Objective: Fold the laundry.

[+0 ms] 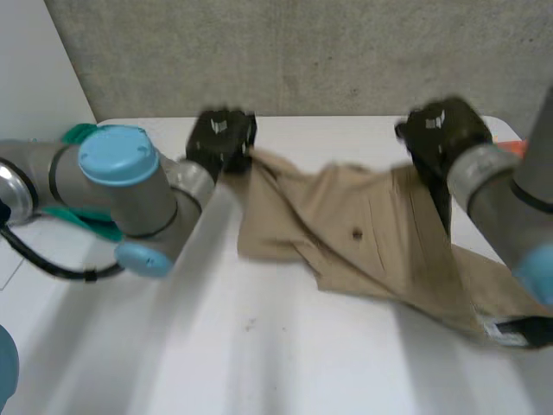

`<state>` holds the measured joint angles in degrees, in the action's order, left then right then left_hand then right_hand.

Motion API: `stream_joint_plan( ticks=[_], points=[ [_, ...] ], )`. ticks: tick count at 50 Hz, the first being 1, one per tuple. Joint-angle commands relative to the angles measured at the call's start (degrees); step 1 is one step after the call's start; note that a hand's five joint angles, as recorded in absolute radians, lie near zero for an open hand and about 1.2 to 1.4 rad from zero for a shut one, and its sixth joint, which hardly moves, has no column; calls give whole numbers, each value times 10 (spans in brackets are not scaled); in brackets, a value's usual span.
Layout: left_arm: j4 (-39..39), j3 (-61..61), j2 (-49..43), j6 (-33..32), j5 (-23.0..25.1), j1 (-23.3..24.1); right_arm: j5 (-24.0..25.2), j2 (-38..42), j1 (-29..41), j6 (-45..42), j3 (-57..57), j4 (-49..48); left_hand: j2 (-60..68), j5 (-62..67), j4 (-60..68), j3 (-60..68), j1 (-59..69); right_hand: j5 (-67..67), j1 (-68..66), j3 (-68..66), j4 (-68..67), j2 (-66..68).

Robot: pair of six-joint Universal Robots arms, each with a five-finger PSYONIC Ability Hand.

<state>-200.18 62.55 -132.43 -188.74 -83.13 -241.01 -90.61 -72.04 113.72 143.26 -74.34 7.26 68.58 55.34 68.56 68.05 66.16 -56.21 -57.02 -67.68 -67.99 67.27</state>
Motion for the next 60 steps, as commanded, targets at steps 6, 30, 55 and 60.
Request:
stream_joint_plan(
  ticks=[6, 30, 55, 60],
  points=[
    [-222, -175, 31, -31, -72, -7, -4, 84, -18, 17, 161, -451, 114, 147, 114, 119, 138, -138, -230, -123, -120, 127],
    [-179, 226, 185, -94, -83, 25, 165, 78, -79, 84, -36, -300, 114, 147, 114, 119, 138, -138, -230, -123, -120, 127],
    [75, 397, 217, -193, -165, 94, 172, -5, -107, -20, -203, 59, 114, 147, 114, 119, 138, -138, -230, -123, -120, 127],
    [72, 410, 220, -193, -162, 107, 172, -32, -109, -21, -219, 67, -137, -105, -137, -132, -113, -138, -230, -123, -120, 127]
  ],
)
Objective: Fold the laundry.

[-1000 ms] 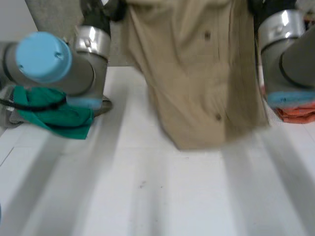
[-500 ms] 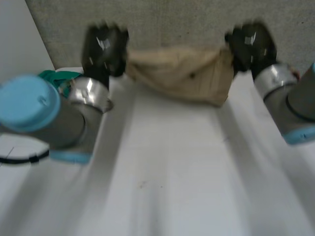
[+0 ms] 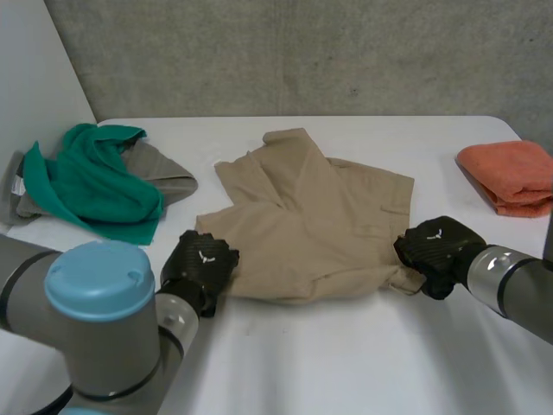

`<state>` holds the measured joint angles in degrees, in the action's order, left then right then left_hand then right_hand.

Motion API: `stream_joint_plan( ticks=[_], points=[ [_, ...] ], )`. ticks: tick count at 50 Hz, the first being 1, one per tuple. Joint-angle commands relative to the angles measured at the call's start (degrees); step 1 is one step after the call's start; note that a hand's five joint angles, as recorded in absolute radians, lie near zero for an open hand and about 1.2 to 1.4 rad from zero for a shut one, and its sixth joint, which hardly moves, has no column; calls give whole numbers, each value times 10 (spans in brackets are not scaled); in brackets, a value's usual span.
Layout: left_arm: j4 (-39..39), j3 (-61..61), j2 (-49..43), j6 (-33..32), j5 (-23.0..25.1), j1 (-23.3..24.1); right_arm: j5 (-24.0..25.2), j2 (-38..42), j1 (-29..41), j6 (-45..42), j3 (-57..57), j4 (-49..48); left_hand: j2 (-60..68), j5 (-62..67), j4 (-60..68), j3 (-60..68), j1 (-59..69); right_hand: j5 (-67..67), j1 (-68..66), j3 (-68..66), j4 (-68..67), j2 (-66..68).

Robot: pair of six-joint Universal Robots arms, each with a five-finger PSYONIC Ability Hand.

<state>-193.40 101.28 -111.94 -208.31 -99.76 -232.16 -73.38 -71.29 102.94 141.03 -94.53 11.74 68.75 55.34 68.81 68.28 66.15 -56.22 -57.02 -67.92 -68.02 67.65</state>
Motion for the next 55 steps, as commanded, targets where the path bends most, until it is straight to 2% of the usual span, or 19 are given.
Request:
stream_joint_plan(
  ticks=[1, 3, 4, 9, 18, 24, 31, 35, 36, 39, 43, 55],
  points=[
    [2, 22, 14, 3, 4, 19, 1, -40, 0, 2, -22, 16, -208, -174, -208, -203, -182, -138, -230, -121, -120, 123],
    [1, 15, 9, 3, 4, 15, 1, -40, 1, 6, -26, 7, -377, -343, -378, -373, -351, -138, -230, -121, -120, 123],
    [1, 13, 6, 2, 4, 14, 0, -39, 2, 7, -29, 0, -387, -353, -387, -382, -361, -138, -230, -121, -120, 123],
    [-7, 10, -19, -3, 3, 5, -4, -34, 1, 13, -48, -54, -370, -336, -371, -365, -344, -138, -230, -121, -120, 123],
    [-8, 30, -19, -3, 3, -28, -24, -33, -1, 14, -52, -66, -318, -284, -319, -313, -292, -138, -230, -121, -120, 123],
    [-8, 41, -18, -3, 4, -32, -26, -32, 0, 22, -52, -79, -189, -155, -189, -184, -163, -138, -230, -121, -120, 123],
    [-8, 43, -17, -1, 4, -31, -27, -31, 2, 36, -56, -82, 112, 146, 112, 117, 138, -138, -230, -121, -120, 123],
    [-9, 43, -3, 1, 4, -31, -31, -32, 3, 41, -56, -71, 112, 147, 112, 117, 138, 201, 109, 218, 219, -215],
    [-9, 42, 3, 2, 4, -32, -33, -32, 0, 39, -57, -58, 112, 147, 112, 117, 138, 320, 228, 337, 338, -334],
    [-10, 38, 19, 3, 5, -32, -38, -44, -1, 42, -53, -20, 112, 147, 112, 117, 138, 457, 365, 474, 475, -471],
    [-10, 27, 24, 2, 6, -33, -40, -85, -2, 55, -47, 35, 112, 147, 112, 117, 138, 491, 399, 508, 509, -505],
    [-3, -51, 2, 0, 7, -37, -40, -147, 6, 233, -87, 38, 112, 147, 112, 117, 138, 561, 469, 578, 579, -576]
  ],
)
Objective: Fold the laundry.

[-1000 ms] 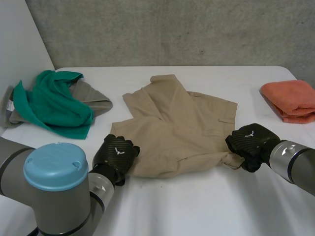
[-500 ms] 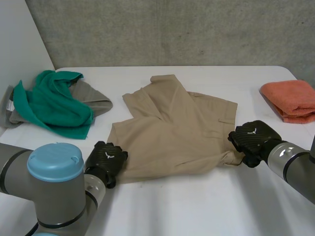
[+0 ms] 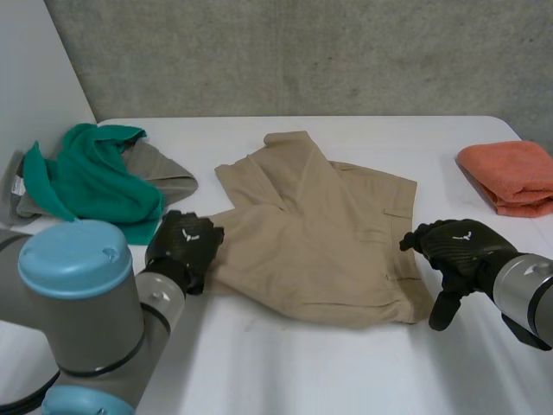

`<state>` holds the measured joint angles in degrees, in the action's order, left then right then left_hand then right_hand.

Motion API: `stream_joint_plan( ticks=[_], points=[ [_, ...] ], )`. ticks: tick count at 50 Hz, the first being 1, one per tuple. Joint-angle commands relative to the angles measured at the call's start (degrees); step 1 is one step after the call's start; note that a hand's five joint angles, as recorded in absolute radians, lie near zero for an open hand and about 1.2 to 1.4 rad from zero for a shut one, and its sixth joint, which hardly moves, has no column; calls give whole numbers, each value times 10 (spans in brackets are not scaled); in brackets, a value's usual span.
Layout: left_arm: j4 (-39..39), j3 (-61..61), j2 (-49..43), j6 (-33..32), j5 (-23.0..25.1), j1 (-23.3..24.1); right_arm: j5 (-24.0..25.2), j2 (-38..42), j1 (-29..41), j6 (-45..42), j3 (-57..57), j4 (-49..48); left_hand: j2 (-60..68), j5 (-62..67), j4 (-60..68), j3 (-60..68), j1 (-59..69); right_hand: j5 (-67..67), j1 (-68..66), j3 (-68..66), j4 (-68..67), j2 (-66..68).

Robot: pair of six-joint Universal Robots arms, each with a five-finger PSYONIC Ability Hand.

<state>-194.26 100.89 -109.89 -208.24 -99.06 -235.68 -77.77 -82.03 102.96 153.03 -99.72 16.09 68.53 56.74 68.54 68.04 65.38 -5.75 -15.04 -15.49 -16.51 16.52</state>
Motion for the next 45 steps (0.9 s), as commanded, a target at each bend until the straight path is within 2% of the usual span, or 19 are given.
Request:
stream_joint_plan(
  ticks=[1, 5, 11, 17, 19, 21, 22, 23, 24, 29, 33, 37, 41, 45],
  points=[
    [6, -60, -25, -1, 0, -1, 3, -44, 7, 121, -45, -9, 115, 133, 115, 120, 146, 57, 50, 55, 65, -65],
    [14, -90, -34, 3, 8, -1, 3, -44, 12, 149, -76, -45, 115, 133, 115, 120, 146, 55, 48, 52, 63, -63],
    [38, -122, -44, 15, 13, -7, -4, -4, 68, 155, -101, -133, 115, 133, 115, 120, 146, 25, 18, 22, 32, -32],
    [71, -146, -45, 44, 14, -15, -62, 68, 84, 151, -91, -185, 115, 133, 115, 120, 146, -44, -51, -47, -37, 36],
    [76, -149, -45, 50, 14, -19, -93, 93, 87, 145, -82, -205, 115, 133, 115, 120, 146, -115, -122, -117, -107, 107],
    [81, -149, -45, 55, 14, -21, -106, 106, 91, 143, -78, -221, 115, 133, 115, 120, 146, -259, -266, -261, -251, 251],
    [83, -149, -45, 55, 14, -21, -120, 113, 93, 141, -73, -239, 115, 133, 115, 120, 146, -466, -473, -469, -458, 458],
    [85, -148, -45, 56, 14, -21, -124, 113, 93, 139, -73, -248, 115, 133, 115, 120, 146, -585, -592, -587, -577, 577],
    [89, -143, -44, 55, 14, -21, -128, 111, 94, 132, -73, -269, 115, 133, 115, 120, 146, -642, -649, -645, -634, 634],
    [129, -101, -26, 54, 17, -17, -130, 60, 90, 80, -83, -294, 115, 133, 115, 120, 146, -643, -650, -645, -635, 635],
    [158, -40, 23, 49, 19, -14, -127, 9, 85, -20, -94, -267, 115, 133, 115, 120, 146, -643, -650, -645, -635, 635],
    [175, 21, 63, 36, 25, -7, -128, -4, 84, -80, -93, -219, 115, 133, 115, 120, 146, -643, -650, -645, -635, 635],
    [205, 67, 90, 11, 27, 29, -122, -6, 84, -120, -87, -159, 115, 133, 115, 120, 146, -643, -650, -645, -635, 635],
    [236, 80, 90, 13, 26, 65, -114, -6, 84, -137, -85, -132, 115, 133, 115, 120, 146, -643, -650, -645, -635, 635]
  ],
)
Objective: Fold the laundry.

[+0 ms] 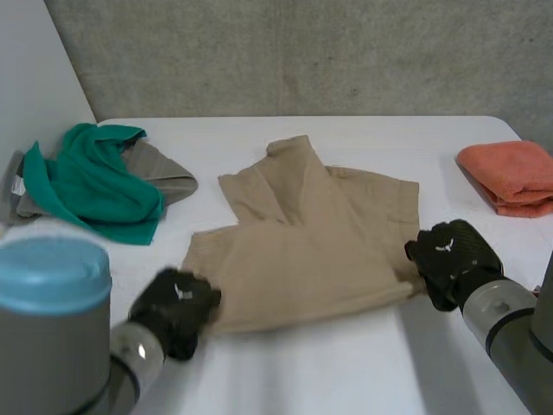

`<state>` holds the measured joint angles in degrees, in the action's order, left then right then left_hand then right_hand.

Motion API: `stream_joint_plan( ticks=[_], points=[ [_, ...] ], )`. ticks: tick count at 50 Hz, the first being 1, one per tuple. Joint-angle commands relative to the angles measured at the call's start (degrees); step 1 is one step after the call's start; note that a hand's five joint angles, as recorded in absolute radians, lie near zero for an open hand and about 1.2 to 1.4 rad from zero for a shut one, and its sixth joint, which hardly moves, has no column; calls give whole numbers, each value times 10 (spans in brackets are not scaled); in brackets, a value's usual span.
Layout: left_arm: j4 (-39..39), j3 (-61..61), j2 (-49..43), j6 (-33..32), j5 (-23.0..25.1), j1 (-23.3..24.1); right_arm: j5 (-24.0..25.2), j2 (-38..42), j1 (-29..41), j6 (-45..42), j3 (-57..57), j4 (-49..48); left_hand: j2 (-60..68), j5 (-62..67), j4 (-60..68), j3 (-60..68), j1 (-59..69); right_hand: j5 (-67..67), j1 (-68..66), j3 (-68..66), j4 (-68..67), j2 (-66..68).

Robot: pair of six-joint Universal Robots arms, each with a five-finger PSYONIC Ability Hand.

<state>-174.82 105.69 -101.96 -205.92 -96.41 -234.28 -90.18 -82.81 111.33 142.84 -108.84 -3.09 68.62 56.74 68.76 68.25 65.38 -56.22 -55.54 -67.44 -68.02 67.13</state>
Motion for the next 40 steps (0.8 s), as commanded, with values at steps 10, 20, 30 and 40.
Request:
stream_joint_plan(
  ticks=[10, 20, 30, 40],
  points=[
    [54, 6, 18, -12, -8, 68, 29, 2, 0, -57, -1, 68, 114, 133, 112, 117, 146, -138, -245, -126, -120, 129],
    [33, -76, 26, -29, -3, 39, 30, 0, -1, -66, -15, 66, -530, -511, -532, -527, -498, -138, -245, -126, -120, 129],
    [-127, -245, -105, -32, 93, -48, 32, 2, 0, -63, -23, 60, -428, -409, -429, -424, -395, -138, -245, -126, -120, 129],
    [-124, -550, -384, -29, 274, -118, 31, 9, 2, -60, -26, 58, -288, -269, -289, -284, -256, -138, -245, -126, -120, 129]
  ],
)
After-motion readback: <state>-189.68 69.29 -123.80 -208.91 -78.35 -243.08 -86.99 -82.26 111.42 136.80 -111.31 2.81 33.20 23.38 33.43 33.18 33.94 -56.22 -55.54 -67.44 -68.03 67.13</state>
